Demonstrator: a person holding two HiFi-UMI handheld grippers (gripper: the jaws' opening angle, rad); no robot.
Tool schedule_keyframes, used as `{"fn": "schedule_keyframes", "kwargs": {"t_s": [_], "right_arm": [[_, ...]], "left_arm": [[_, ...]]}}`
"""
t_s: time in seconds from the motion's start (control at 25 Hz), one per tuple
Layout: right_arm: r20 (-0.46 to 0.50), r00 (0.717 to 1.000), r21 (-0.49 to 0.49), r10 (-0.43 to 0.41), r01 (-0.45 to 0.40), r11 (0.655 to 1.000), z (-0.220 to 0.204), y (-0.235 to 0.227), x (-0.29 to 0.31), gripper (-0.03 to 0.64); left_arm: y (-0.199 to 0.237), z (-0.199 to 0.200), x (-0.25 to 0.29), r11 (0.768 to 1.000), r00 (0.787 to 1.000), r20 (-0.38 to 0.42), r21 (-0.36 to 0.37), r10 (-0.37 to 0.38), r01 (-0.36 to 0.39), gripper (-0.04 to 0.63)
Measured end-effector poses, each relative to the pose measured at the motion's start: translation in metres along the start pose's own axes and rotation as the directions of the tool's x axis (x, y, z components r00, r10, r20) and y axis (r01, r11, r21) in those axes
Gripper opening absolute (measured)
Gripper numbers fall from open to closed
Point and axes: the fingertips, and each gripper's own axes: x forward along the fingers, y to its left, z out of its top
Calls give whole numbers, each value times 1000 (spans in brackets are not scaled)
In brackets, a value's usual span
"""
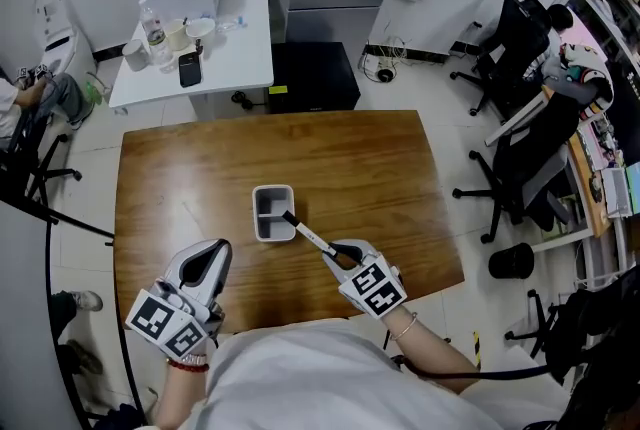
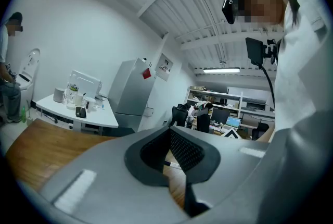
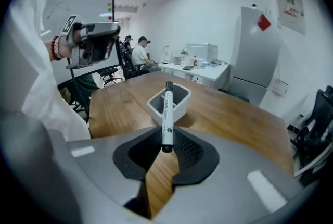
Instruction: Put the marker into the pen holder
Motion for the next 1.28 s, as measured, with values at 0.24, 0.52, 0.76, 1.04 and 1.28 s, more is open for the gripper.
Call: {"fn": "schedule_keyframes", "kwargs": {"t_s": [0.24, 0.52, 0.76, 1.04, 1.28], "right_arm": [[-83, 996, -96, 30, -37, 995, 12, 25, 26, 63], [-63, 998, -120, 20, -28, 992, 24, 25, 32, 66], [6, 1000, -109, -31, 31, 994, 36, 18, 29, 85], [76, 994, -68, -74, 79, 995, 46, 7, 14, 129], [220, 971, -12, -92, 97, 995, 75, 7, -9, 127]], "left_arm": [[10, -6, -9, 999, 1000, 8, -33, 21, -20, -3], [14, -3, -12, 999, 999, 15, -33, 29, -28, -3], [14, -4, -14, 999, 1000, 12, -35, 26, -26, -3], [12, -1, -12, 999, 1000, 17, -30, 16, -15, -3], [6, 1, -18, 1000, 1000, 9, -5, -14, 14, -3]]}}
